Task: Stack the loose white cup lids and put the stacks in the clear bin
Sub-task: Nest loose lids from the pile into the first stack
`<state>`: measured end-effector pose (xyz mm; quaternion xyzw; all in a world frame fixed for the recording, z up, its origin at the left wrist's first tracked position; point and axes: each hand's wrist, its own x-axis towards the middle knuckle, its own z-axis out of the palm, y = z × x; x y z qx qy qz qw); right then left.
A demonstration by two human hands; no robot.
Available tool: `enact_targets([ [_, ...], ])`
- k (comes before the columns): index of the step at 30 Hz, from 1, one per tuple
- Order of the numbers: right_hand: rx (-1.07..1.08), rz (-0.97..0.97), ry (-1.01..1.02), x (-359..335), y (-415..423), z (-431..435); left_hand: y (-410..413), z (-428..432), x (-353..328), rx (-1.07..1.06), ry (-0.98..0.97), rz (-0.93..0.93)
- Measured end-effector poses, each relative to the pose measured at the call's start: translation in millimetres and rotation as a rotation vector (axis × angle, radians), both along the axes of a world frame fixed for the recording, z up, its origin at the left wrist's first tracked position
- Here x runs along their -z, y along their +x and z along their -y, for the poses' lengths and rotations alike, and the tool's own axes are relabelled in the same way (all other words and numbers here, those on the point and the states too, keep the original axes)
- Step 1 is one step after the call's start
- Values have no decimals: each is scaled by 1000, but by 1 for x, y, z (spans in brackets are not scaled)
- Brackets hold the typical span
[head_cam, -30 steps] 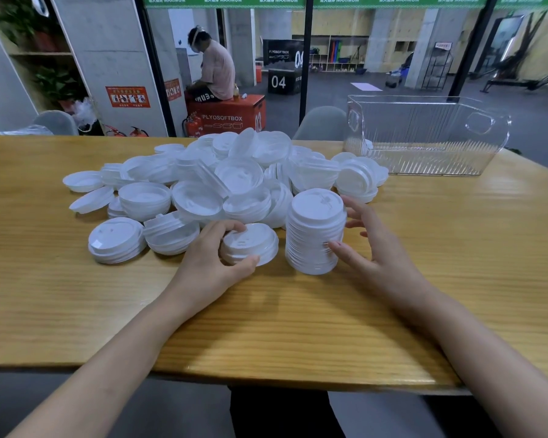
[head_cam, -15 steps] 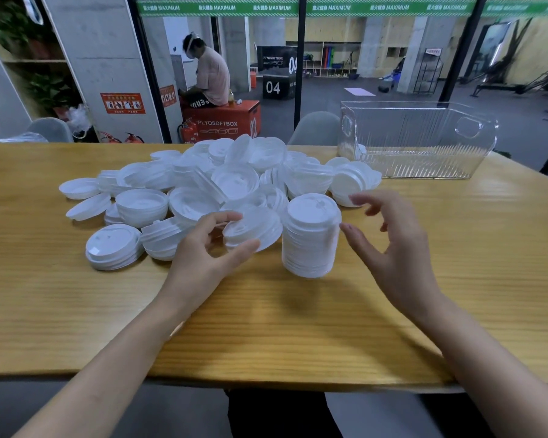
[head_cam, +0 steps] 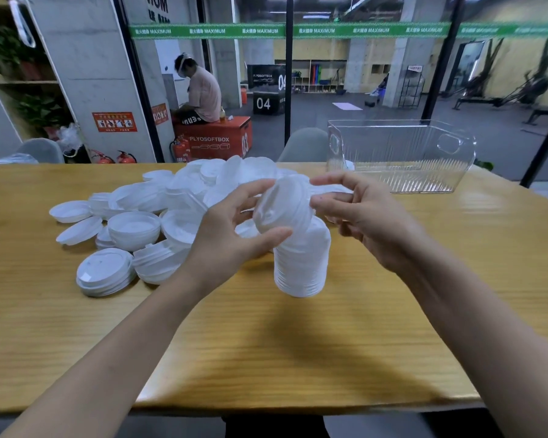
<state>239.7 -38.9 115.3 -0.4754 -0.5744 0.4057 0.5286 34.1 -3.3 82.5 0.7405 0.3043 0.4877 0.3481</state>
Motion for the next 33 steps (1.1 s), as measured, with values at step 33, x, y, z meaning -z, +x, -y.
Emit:
enact_targets([
  [33, -36, 364, 223, 57, 32, -12, 7, -19, 31, -43, -225, 157],
])
